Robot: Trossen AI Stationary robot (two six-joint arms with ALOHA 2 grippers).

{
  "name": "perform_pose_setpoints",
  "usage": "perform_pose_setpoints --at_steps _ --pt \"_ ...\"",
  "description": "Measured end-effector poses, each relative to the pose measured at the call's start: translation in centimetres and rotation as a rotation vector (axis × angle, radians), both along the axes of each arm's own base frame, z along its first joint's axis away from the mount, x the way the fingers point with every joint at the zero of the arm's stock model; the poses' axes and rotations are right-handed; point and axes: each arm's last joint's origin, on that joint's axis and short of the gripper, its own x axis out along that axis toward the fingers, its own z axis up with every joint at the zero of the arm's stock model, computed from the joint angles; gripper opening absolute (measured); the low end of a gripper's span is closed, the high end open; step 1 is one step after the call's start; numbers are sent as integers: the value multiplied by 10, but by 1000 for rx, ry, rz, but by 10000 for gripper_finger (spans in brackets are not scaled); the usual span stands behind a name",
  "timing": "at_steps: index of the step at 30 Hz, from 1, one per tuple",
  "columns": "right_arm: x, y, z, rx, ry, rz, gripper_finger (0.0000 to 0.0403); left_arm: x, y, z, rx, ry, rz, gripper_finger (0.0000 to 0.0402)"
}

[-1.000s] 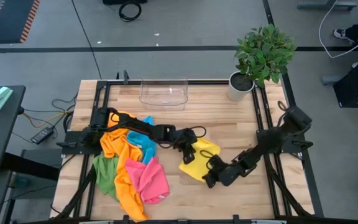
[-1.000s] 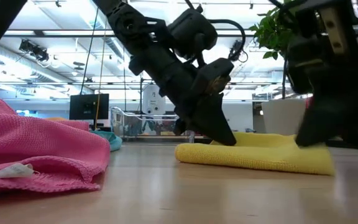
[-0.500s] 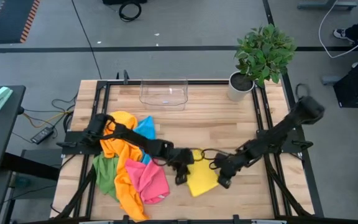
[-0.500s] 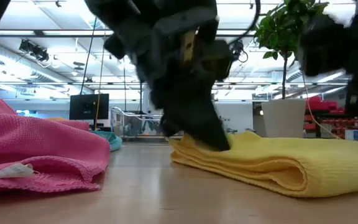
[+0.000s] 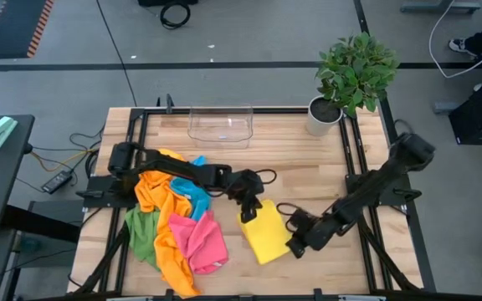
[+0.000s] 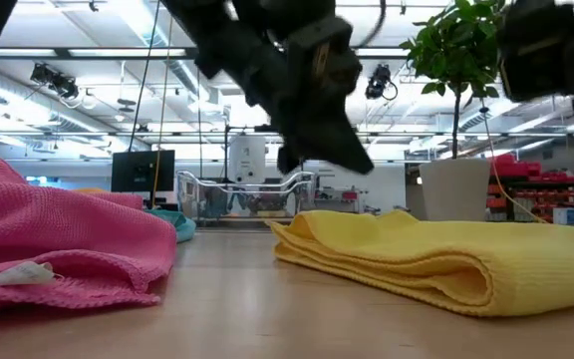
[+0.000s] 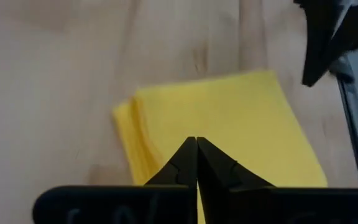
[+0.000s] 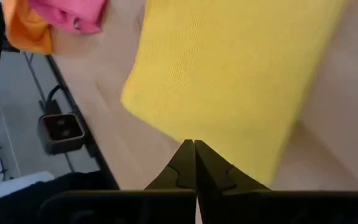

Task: Fold microfiber towels
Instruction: Fold the yellow microfiber towel

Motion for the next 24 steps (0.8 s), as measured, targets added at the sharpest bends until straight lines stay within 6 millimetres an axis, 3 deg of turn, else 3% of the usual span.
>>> perform_pose_setpoints --at_steps 7,11,18,24 --pt "5 3 -35 -20 92 -97 0 7 -16 -28 -103 26 -63 9" --pt "6 3 -37 -28 101 -103 0 8 -23 -32 -84 27 -67 6" --pt "5 3 -37 -20 130 -69 0 -4 -17 -47 -29 208 -25 5" --pt "3 4 -37 -15 146 -11 0 -7 -19 -41 -111 224 -72 15"
